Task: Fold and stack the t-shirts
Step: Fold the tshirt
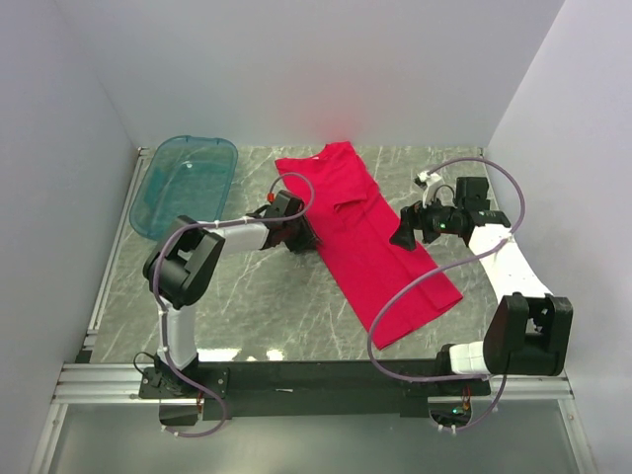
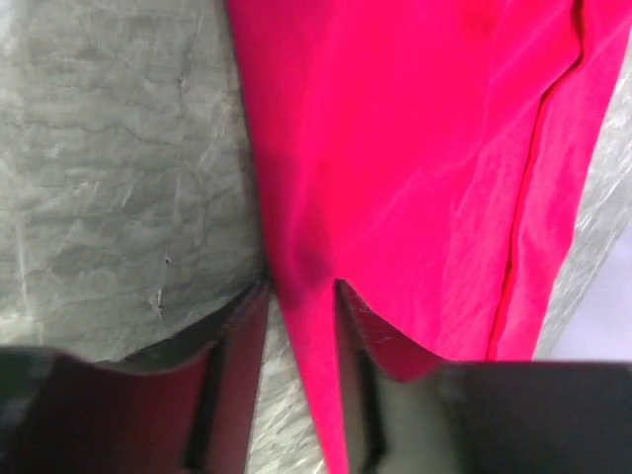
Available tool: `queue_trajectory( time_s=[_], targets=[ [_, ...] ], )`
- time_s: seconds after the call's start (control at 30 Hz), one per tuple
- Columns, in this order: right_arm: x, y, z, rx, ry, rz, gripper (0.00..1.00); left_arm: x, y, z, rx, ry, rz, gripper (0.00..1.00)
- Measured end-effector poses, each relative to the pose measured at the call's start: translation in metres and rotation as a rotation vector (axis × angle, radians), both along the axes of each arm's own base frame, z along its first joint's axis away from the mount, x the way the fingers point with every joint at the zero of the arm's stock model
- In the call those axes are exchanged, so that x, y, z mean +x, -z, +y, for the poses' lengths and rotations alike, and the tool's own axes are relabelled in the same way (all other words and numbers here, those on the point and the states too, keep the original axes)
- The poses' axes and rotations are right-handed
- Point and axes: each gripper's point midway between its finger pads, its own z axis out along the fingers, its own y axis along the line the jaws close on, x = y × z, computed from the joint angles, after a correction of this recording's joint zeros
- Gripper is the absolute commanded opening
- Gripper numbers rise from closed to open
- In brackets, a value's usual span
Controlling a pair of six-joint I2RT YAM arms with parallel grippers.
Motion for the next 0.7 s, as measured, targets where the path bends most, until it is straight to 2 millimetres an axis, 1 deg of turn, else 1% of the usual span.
queue_trajectory(
  time_s=[0.03,0.07,0.13,0.17,0.27,0.5,0.6,0.7],
  targets=[
    [0.000,0.000,0.000,0.001,0.001,0.000,1.00,0.000,0.001,-0.001,-0.002,-0.004,0.003,0.34],
    [0.000,-0.001,0.000,0.001,0.002,-0.001,1.00,0.000,0.002,-0.001,-0.002,-0.008,0.007,0.24],
    [0.000,-0.003,-0.001,0.000,0.003,-0.007,1.00,0.000,0.006,0.000,0.003,-0.016,0.014,0.14],
    [0.000,-0.004,-0.001,0.000,0.003,-0.011,1.00,0.000,0.007,0.000,0.004,-0.017,0.016,0.07],
    [-0.001,-0.007,0.000,0.000,0.003,-0.023,1.00,0.001,0.008,0.000,0.004,-0.013,0.013,0.01],
    [-0.004,-0.016,0.000,-0.003,0.002,-0.054,1.00,0.000,0.007,0.002,0.015,0.013,-0.016,0.01],
    [-0.005,-0.019,0.000,-0.004,0.000,-0.063,1.00,-0.008,0.008,0.015,0.034,0.023,-0.026,0.01],
    [-0.006,-0.020,0.001,0.000,-0.007,-0.063,1.00,-0.018,0.009,0.040,0.064,0.021,-0.023,0.01]
  ],
)
